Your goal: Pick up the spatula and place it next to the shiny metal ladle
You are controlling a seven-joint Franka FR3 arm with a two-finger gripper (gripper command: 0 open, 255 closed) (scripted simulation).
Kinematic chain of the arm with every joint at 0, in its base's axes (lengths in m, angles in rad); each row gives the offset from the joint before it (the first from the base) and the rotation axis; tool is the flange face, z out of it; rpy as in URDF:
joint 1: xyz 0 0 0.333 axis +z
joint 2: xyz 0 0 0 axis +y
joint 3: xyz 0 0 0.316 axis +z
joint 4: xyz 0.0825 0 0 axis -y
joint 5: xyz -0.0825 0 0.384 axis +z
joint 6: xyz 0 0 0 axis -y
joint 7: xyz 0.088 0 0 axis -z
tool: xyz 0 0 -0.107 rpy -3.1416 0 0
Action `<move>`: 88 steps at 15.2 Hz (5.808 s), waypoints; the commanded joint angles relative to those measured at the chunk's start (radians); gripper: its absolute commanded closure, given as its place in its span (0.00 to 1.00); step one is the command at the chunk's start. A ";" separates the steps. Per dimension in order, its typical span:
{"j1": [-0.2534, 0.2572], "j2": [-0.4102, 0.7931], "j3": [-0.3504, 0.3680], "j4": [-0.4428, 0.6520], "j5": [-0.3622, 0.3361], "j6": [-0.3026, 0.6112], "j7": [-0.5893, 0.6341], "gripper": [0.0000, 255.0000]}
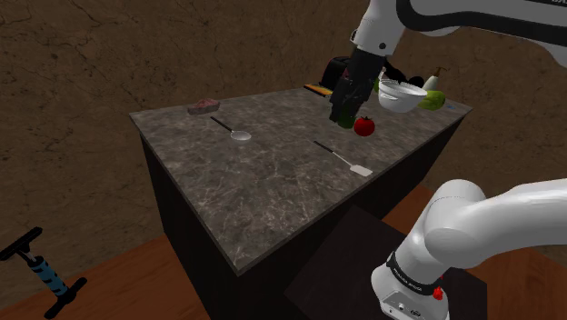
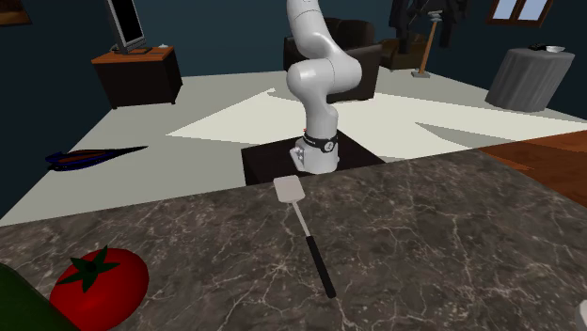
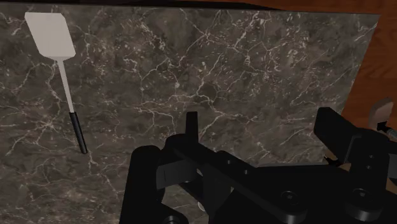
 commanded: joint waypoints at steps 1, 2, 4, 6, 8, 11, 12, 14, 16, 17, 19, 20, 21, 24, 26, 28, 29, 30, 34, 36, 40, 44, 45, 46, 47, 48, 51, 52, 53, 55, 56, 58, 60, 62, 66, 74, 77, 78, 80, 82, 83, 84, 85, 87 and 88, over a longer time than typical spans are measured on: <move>0.000 0.000 0.000 0.000 0.000 0.000 0.000 0.00; -0.007 0.002 -0.014 -0.021 -0.011 0.022 -0.016 0.00; -0.021 0.011 -0.042 -0.059 -0.034 0.067 -0.047 0.00; -0.036 0.025 -0.071 -0.092 -0.057 0.114 -0.078 0.00; -0.051 0.043 -0.101 -0.122 -0.079 0.162 -0.109 0.00; -0.074 0.082 -0.147 -0.158 -0.111 0.237 -0.154 0.00; -0.082 0.097 -0.163 -0.167 -0.121 0.262 -0.170 0.00; -0.096 0.132 -0.194 -0.183 -0.140 0.314 -0.200 0.00; -0.109 0.172 -0.227 -0.193 -0.157 0.367 -0.230 0.00; -0.115 0.194 -0.244 -0.197 -0.165 0.394 -0.246 0.00; -0.126 0.242 -0.277 -0.200 -0.177 0.447 -0.277 0.00; -0.131 0.268 -0.294 -0.199 -0.182 0.474 -0.293 0.00; -0.135 0.295 -0.311 -0.198 -0.185 0.500 -0.310 0.00; -0.145 0.383 -0.362 -0.185 -0.188 0.579 -0.362 0.00; -0.149 0.446 -0.397 -0.171 -0.180 0.630 -0.401 0.00; -0.151 0.514 -0.431 -0.151 -0.164 0.679 -0.443 0.00; -0.151 0.543 -0.444 -0.142 -0.154 0.698 -0.462 0.00; -0.150 0.553 -0.446 -0.147 -0.150 0.713 -0.466 0.00; -0.144 0.595 -0.454 -0.167 -0.130 0.773 -0.482 0.00; -0.141 0.619 -0.459 -0.176 -0.117 0.803 -0.491 0.00; -0.140 0.625 -0.459 -0.178 -0.113 0.812 -0.494 0.00; -0.140 0.625 -0.459 -0.178 -0.113 0.811 -0.494 0.00; -0.140 0.625 -0.459 -0.178 -0.113 0.811 -0.494 1.00; -0.140 0.625 -0.459 -0.178 -0.113 0.811 -0.494 1.00; -0.140 0.625 -0.459 -0.178 -0.113 0.811 -0.494 1.00; -0.140 0.625 -0.459 -0.178 -0.113 0.811 -0.494 1.00; -0.140 0.625 -0.459 -0.178 -0.113 0.811 -0.494 1.00; -0.140 0.625 -0.459 -0.178 -0.113 0.811 -0.494 1.00; -0.140 0.625 -0.459 -0.178 -0.113 0.811 -0.494 1.00; -0.141 0.615 -0.458 -0.173 -0.119 0.797 -0.489 1.00; -0.143 0.604 -0.456 -0.168 -0.125 0.782 -0.485 1.00; -0.145 0.584 -0.452 -0.157 -0.135 0.752 -0.476 1.00; -0.147 0.565 -0.447 -0.144 -0.144 0.722 -0.469 1.00; -0.149 0.547 -0.443 -0.131 -0.151 0.692 -0.462 1.00; -0.152 0.514 -0.434 -0.103 -0.163 0.633 -0.451 1.00; -0.155 0.463 -0.417 -0.035 -0.176 0.517 -0.436 1.00; -0.136 0.453 -0.380 -0.037 -0.172 0.506 -0.383 1.00; -0.126 0.452 -0.362 -0.040 -0.169 0.507 -0.357 1.00; -0.106 0.453 -0.328 -0.043 -0.161 0.509 -0.307 1.00; -0.084 0.459 -0.294 -0.041 -0.152 0.511 -0.258 1.00; -0.073 0.463 -0.277 -0.039 -0.147 0.512 -0.233 1.00; -0.062 0.469 -0.261 -0.035 -0.141 0.513 -0.209 1.00; -0.051 0.476 -0.245 -0.030 -0.136 0.513 -0.186 1.00; -0.029 0.492 -0.213 -0.017 -0.126 0.515 -0.139 1.00; -0.018 0.501 -0.198 -0.009 -0.121 0.515 -0.116 1.00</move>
